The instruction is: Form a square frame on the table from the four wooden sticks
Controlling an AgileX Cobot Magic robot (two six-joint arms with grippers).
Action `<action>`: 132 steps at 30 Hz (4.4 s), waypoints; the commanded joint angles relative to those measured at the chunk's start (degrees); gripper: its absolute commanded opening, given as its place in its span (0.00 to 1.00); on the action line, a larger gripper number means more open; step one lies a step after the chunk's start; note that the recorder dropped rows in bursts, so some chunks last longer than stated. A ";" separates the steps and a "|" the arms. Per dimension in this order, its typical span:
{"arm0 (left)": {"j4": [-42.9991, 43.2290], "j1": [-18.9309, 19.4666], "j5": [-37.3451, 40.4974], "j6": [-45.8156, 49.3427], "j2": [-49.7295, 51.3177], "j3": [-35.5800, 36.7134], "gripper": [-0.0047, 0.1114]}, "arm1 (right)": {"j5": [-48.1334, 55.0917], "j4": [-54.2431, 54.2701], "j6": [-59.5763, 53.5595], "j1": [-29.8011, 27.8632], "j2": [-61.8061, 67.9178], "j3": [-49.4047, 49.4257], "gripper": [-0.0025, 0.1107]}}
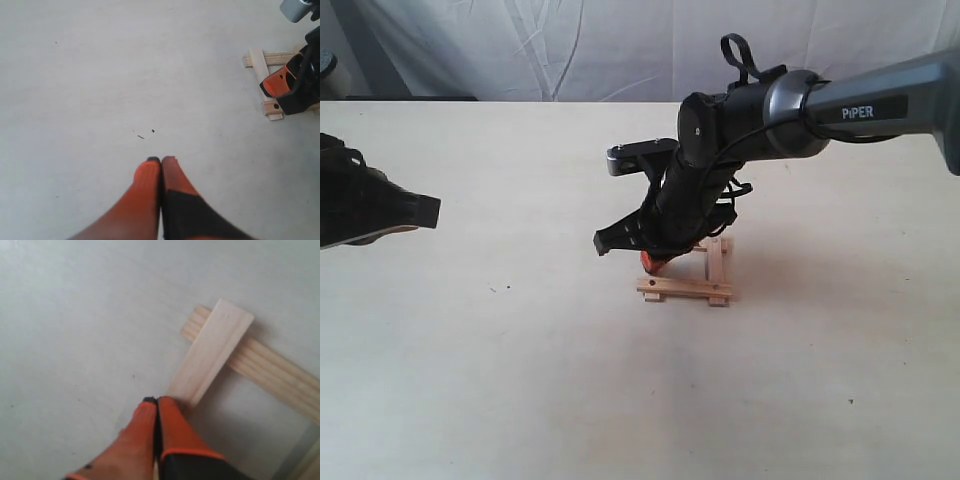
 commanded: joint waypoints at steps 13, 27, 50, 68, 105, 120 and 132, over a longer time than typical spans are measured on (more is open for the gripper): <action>0.28 0.10 -1.68 0.00 1.62 0.18 0.04 | 5.90 1.64 3.58 -9.52 -16.33 8.17 0.02; 0.93 -0.01 7.21 1.74 -0.09 0.70 0.04 | -8.41 -4.55 4.14 -17.77 -59.60 40.89 0.02; 5.74 -0.09 -2.37 1.63 -36.81 16.41 0.04 | -21.16 -11.01 4.14 -17.77 -93.85 57.88 0.02; 5.74 -0.09 -2.37 1.63 -36.81 16.41 0.04 | -14.40 -13.04 4.14 -31.82 -108.82 61.88 0.02; 5.74 -0.09 -2.37 1.63 -36.81 16.41 0.04 | -17.03 -13.32 4.14 -35.59 -122.61 80.90 0.02; 9.50 8.31 -5.11 1.41 -43.90 20.61 0.04 | -17.28 -13.32 4.14 -35.59 -122.61 80.90 0.02; 10.41 10.79 -18.14 1.41 -62.06 40.47 0.04 | -17.28 -13.32 4.14 -35.59 -122.61 80.90 0.02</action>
